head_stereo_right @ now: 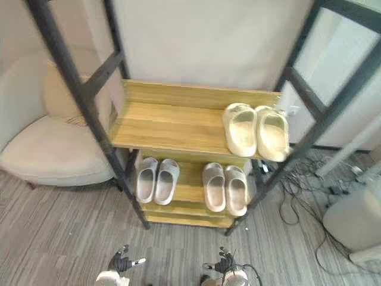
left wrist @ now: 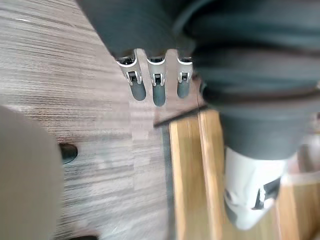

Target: Organize the slippers on the shoe rack

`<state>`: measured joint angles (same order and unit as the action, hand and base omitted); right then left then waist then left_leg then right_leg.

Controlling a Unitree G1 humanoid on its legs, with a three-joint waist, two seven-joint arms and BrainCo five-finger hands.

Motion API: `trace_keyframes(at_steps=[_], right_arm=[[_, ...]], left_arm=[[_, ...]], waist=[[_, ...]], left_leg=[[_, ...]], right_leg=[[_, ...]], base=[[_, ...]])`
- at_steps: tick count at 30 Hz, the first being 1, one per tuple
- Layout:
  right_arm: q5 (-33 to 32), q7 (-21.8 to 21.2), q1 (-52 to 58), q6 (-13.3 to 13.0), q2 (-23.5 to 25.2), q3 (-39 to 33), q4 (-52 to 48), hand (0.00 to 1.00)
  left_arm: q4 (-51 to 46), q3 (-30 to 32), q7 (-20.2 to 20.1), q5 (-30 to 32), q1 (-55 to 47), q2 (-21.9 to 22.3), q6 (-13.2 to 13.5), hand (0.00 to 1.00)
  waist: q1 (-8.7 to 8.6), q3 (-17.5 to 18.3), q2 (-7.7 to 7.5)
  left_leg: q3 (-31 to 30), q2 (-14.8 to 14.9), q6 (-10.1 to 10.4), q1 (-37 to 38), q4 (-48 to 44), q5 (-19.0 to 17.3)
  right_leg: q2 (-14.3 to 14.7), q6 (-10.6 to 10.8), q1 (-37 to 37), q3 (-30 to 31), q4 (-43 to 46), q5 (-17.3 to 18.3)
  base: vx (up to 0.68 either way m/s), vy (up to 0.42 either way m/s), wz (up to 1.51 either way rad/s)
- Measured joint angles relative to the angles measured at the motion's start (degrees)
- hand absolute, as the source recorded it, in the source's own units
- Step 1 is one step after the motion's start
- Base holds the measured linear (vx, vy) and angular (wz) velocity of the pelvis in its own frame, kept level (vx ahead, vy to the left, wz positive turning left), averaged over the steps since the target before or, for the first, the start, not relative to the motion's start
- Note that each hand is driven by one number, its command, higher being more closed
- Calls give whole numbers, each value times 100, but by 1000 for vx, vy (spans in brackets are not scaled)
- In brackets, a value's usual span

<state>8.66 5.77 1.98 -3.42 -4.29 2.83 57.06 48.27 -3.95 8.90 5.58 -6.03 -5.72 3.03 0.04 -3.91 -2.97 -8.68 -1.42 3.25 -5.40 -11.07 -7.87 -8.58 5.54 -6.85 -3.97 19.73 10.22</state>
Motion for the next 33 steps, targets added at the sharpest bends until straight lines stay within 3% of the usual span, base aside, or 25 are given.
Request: trace_keyframes(at_steps=[2, 5, 8, 10, 12, 13, 15, 16, 17, 19, 22, 25, 28, 30, 33], right_arm=[[-36, 1, -53, 0, 11, 2, -3, 0], [-214, 25, -353, -3, -44, 14, -13, 0], [-251, 112, -619, -16, -46, 83, -15, 0], [-252, 153, -751, -54, -45, 82, -14, 0], [-245, 179, -869, -54, -49, 69, -15, 0], [-243, 196, -888, -56, -18, 51, -13, 0], [-242, 216, -842, -51, -35, -52, -148, 0], [-241, 220, -626, -43, -44, -69, -224, 0], [-241, 220, -584, -44, -43, -81, -226, 0], [-240, 219, -467, -30, -41, -191, -225, 0], [-236, 205, -359, 3, 32, -271, -216, 0], [-228, 204, -377, -8, 106, -275, -208, 0], [-202, 203, -367, 0, 118, -272, -122, 0], [-195, 204, -363, 3, 163, -279, -121, 0], [-201, 201, -318, 1, 211, -272, -119, 0]], left_arm=[[-8, 5, 34, 15, 76, -19, -5, 0], [-17, 32, 120, 4, 90, -6, -21, 0], [-30, 38, 224, -47, 163, 34, -14, 0], [-27, 67, 238, -248, 308, 39, -14, 0], [-38, 63, 243, -343, 362, 78, -7, 0], [-33, 66, 249, -345, 366, 136, -1, 0], [-47, 79, 248, -341, 382, 241, -10, 0], [-39, 82, 254, -340, 346, 278, 8, 0], [-36, 82, 255, -340, 335, 291, 7, 0], [-8, 85, 253, -334, 332, 392, 6, 0], [74, 70, 250, -309, 298, 427, 6, 0], [201, 69, 249, -309, 311, 310, 3, 0], [269, 72, 247, -314, 294, 216, 4, 0], [334, 65, 247, -340, 279, 190, 4, 0], [359, 74, 251, -352, 272, 132, 6, 0]], waist=[[31, -11, -101], [216, -136, 104], [248, -312, 322], [265, -565, 330], [314, -636, 282], [303, -666, 252], [263, -718, 239], [214, -711, 239], [196, -705, 250], [99, -655, 415], [87, -668, 374], [85, -662, 360], [85, -701, 290], [4, -716, 273], [-21, -713, 227]], left_leg=[[-385, -131, 68, -98, -14, 79], [-727, -94, 194, -236, 137, 286], [-1120, 99, 387, -362, 295, 526], [-1062, 194, 508, -510, 303, 831], [-637, 252, 480, -632, 539, 1321], [1, 320, 350, -692, 442, 1292], [1336, 485, -210, -1007, -1114, 393], [2133, 762, -152, -815, -1781, -81], [2286, 836, -148, -746, -1839, -170], [2841, 1125, -61, -527, -1726, -379], [2884, 775, -80, -435, -1064, -361], [2354, 340, -318, -348, -424, -53], [1949, -51, -476, -254, -238, 80], [1545, -239, -565, -105, 38, 149], [951, -258, -528, -31, 446, 483]], right_leg=[[-41, 29, 89, 227, 73, 268], [29, -56, 136, -16, -129, 316], [266, -235, 332, -472, -563, 76], [366, -365, 452, -849, -746, -21], [329, -534, 463, -1111, -868, -130], [275, -600, 448, -1299, -1026, -191], [160, -600, 461, -1635, -1019, -225], [85, -580, 549, -1987, -1017, -237], [72, -573, 554, -2087, -1011, -241], [35, -520, 551, -2471, -913, -244], [-81, -257, 666, -2880, -1017, -296], [-226, -179, 746, -3050, -1046, -339], [-726, -59, 667, -3124, -178, 71], [-945, -256, 360, -2377, 735, 211], [-304, -156, -19, -636, 803, 486]], base=[[22, -94, 120], [-26, -127, 64], [-19, -134, 69], [-58, -120, 85], [-122, -86, 75], [-122, -24, 61], [-91, -2, 92], [-52, 1, 107], [-25, 74, 110], [-15, 170, 107], [-63, 194, 115], [-55, 106, 100], [-51, 84, 81], [-70, 58, 94], [-46, -60, 101]])
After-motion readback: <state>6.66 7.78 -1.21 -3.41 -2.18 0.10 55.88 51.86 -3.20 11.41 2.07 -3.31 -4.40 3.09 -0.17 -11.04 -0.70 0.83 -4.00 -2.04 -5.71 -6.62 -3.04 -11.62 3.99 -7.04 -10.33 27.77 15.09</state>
